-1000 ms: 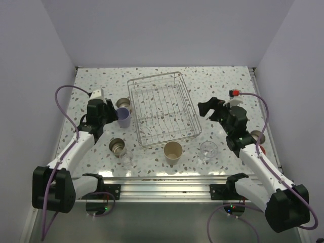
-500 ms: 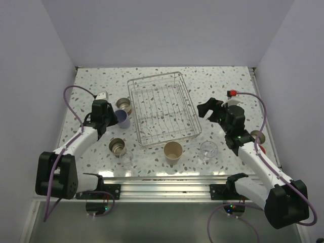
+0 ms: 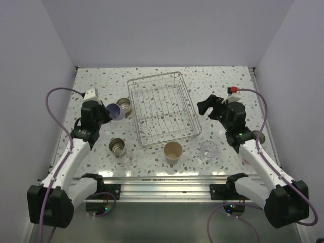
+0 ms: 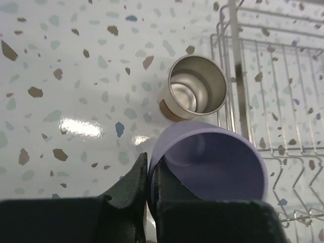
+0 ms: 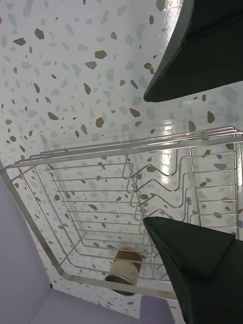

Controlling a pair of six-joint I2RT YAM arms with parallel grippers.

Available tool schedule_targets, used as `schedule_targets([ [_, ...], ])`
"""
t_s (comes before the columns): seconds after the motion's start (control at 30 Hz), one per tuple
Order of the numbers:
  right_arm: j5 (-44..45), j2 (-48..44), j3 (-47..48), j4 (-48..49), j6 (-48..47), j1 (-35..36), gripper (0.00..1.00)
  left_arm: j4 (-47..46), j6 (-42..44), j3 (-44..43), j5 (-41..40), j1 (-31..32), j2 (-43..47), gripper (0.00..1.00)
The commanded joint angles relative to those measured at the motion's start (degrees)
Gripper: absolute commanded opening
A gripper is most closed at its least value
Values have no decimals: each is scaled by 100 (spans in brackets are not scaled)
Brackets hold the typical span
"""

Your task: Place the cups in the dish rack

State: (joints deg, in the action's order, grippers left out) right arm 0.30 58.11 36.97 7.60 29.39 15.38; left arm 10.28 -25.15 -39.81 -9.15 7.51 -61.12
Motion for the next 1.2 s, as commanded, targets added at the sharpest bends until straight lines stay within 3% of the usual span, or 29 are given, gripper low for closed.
schedule_targets([
  [0.0,-187,-176,495,-363,32,36,98,53,-157,-413,-54,-21,802,0],
  [0.07,-493,-308,600,-382,5,44,98,-131,-140,-422,324,-30,1163,0],
  [0.2,-1984,-414,697,126,461,44,98,-939,-402,-212,1955,-21,1577,0],
  [0.27,-2453,-362,610,846,1152,44,98,-1711,-552,-2,2607,-21,1604,0],
  [0.3,-2699,-327,531,1223,1453,62,98,-2045,-770,95,3342,-21,1569,0],
  [0.4,-3176,-108,92,3460,2797,88,98,-4165,-1664,631,4583,-21,1349,0],
  [0.47,-3229,59,-84,4080,3589,97,98,-5268,-2281,1167,4938,-21,1165,0],
  [0.5,-3220,208,-120,4553,3792,106,98,-6274,-2858,1334,5114,-21,1094,0],
  [0.6,-3220,455,-182,5162,4355,255,98,-7859,-3704,1766,5239,14,717,0],
  [0.73,-3097,825,2,5024,4269,676,98,-9261,-4384,2047,5099,163,128,0],
  [1.17,-2816,1335,319,4936,4145,1521,98,-10651,-4420,2364,3878,998,-637,0],
])
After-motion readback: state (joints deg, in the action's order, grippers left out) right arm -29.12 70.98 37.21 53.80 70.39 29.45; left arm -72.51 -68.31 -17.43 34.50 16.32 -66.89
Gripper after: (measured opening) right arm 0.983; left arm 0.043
